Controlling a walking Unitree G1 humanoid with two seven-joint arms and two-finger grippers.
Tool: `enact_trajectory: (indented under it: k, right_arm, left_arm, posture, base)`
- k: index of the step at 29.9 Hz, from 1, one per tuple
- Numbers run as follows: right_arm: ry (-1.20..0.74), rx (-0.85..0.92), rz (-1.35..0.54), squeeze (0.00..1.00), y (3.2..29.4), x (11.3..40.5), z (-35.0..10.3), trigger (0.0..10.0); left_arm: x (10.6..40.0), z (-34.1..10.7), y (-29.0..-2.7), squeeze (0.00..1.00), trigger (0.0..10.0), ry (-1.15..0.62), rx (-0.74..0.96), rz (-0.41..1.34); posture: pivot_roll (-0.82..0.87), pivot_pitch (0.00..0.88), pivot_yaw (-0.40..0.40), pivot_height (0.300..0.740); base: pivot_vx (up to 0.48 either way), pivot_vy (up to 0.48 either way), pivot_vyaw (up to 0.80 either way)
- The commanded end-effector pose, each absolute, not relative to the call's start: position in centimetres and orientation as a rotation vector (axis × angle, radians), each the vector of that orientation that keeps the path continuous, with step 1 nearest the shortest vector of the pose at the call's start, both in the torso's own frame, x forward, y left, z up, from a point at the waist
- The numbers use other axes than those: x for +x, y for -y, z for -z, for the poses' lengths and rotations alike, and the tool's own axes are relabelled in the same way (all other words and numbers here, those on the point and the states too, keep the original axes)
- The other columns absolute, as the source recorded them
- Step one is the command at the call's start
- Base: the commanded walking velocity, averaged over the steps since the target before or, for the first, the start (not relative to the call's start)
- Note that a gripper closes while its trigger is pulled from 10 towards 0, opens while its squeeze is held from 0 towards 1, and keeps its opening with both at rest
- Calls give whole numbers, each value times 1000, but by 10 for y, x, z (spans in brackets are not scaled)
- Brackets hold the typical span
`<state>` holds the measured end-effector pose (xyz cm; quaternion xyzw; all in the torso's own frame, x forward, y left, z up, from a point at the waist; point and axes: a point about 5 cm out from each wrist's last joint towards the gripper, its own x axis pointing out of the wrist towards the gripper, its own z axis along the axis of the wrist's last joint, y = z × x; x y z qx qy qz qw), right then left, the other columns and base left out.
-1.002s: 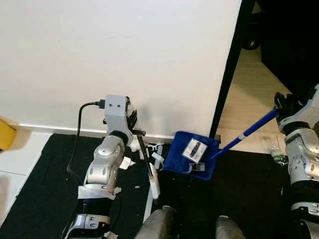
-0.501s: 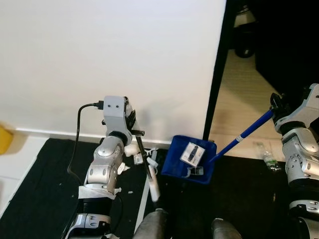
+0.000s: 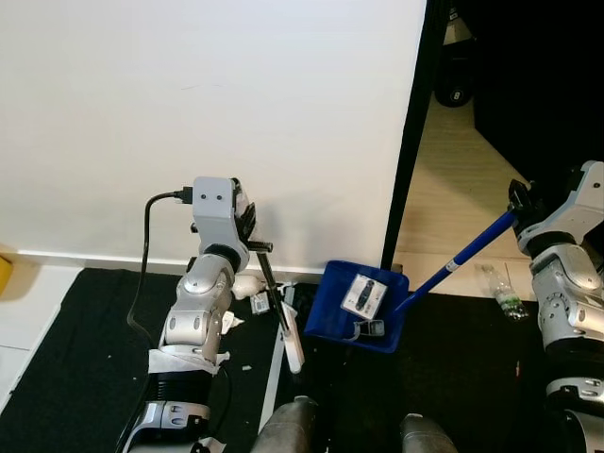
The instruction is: Sweep floor
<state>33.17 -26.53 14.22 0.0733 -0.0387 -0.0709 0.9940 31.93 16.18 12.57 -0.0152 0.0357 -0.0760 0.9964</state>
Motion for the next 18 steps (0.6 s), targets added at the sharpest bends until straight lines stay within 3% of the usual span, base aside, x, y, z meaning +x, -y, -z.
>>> enact_trajectory:
  k: [1, 10, 18]
  right_arm:
    - [126, 139, 126, 0, 260, 336, -151, 10000]
    - [117, 144, 130, 0, 260, 337, -149, 10000]
    - [114, 157, 145, 0, 263, 337, -148, 10000]
  left_arm:
    - [320, -127, -165, 0, 10000, -52, -39, 135]
    - [319, -126, -165, 0, 10000, -53, -42, 132]
    - [319, -124, -164, 0, 10000, -56, -45, 131]
  posture:
    - [-72, 46, 103, 740]
    - [-73, 49, 102, 740]
    - [-73, 54, 101, 740]
  base:
    - [0, 0, 0]
    - [0, 0, 0]
    - [0, 0, -755]
